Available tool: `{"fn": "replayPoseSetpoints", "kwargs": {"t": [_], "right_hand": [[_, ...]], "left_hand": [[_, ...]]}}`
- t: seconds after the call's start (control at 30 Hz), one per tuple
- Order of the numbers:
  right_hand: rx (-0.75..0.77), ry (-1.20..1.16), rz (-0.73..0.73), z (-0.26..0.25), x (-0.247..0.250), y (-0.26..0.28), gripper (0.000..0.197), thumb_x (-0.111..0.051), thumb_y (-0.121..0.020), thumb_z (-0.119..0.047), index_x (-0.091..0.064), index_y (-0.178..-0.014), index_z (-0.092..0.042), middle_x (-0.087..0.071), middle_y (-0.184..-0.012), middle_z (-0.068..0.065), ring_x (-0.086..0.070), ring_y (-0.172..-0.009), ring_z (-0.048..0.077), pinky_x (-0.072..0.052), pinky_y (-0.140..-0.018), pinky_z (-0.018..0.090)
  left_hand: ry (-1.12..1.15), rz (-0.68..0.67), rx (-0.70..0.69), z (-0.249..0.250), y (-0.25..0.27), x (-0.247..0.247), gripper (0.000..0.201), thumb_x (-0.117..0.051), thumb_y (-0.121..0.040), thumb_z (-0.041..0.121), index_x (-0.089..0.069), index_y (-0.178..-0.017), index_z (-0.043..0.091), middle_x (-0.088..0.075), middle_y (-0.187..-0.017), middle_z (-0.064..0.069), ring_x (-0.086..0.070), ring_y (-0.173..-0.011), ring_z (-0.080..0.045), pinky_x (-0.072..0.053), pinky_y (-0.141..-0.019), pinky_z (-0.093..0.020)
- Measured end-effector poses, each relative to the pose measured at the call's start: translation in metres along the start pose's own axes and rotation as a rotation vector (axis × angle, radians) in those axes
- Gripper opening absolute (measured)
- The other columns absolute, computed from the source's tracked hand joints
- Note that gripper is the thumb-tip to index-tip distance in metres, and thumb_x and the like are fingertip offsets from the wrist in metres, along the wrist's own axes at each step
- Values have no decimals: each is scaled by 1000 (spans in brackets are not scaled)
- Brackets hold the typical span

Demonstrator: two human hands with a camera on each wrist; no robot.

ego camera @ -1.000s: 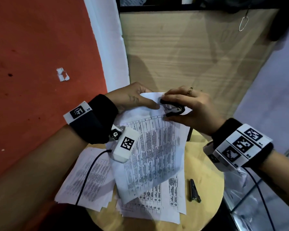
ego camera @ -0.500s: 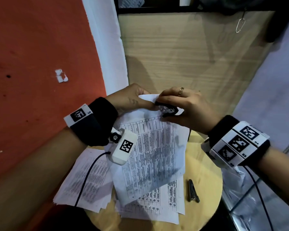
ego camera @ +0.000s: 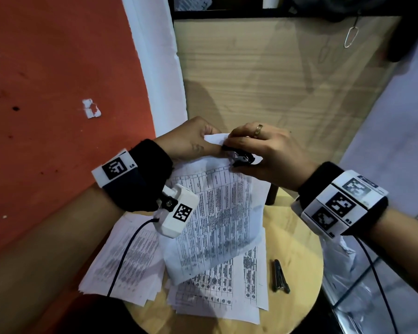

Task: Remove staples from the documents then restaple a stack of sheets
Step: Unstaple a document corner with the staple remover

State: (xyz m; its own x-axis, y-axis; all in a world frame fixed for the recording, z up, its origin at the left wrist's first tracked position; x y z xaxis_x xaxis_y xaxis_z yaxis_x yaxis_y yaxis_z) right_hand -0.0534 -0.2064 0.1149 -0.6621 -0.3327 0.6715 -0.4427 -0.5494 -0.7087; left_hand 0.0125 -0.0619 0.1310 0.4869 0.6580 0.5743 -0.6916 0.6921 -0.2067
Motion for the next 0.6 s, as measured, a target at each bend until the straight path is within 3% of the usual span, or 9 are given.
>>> {"fn": "replayPoseSetpoints", "kwargs": {"t": [0.2,0.33,0.47,0.6], "right_hand": [[14,0,-11,-1,-2,0,38,-82,-65,-14,-70,-98,-1,-67,-95,14,-66,-80,31,-54,-59,39],[30,1,-21,-1,-5,-2,36,-81,-65,-12,-69,-97,0,-67,-94,15,-66,-80,32,-54,-59,40],[84,15,-43,-2,-6,-5,26,-75,-70,-9,-69,-94,1,-67,-92,15,-65,-77,33,-54,-58,40],[116,46,-65,-4,-7,-6,17,-69,-76,-10,-68,-90,-1,-66,-88,14,-62,-73,33,-52,-49,42]], "left_hand": [[-17,11,-2,-2,1,-1,12,-79,-72,13,-69,-65,16,-55,-56,8,-48,-58,-2,-36,-56,-18],[-22,5,-5,-1,3,0,11,-79,-72,14,-69,-67,17,-60,-65,-2,-51,-62,-4,-38,-59,-20],[-46,-24,6,-1,3,4,17,-80,-70,6,-68,-65,16,-59,-64,1,-51,-60,-4,-37,-59,-20],[-36,-59,22,-1,3,3,13,-78,-68,-2,-70,-75,6,-61,-68,-2,-52,-60,-5,-38,-57,-17]]}}
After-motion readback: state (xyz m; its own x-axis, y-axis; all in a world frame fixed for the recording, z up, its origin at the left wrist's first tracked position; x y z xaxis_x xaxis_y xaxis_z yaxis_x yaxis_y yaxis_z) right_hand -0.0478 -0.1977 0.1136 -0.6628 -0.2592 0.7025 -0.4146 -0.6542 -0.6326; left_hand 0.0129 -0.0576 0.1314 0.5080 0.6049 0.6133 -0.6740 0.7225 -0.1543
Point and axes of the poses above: each hand's wrist, its own y-axis away from the middle knuckle, its own x-axis out of the back of the hand, z = x × y, the point moved 3 cm from there along -y, towards the middle knuckle
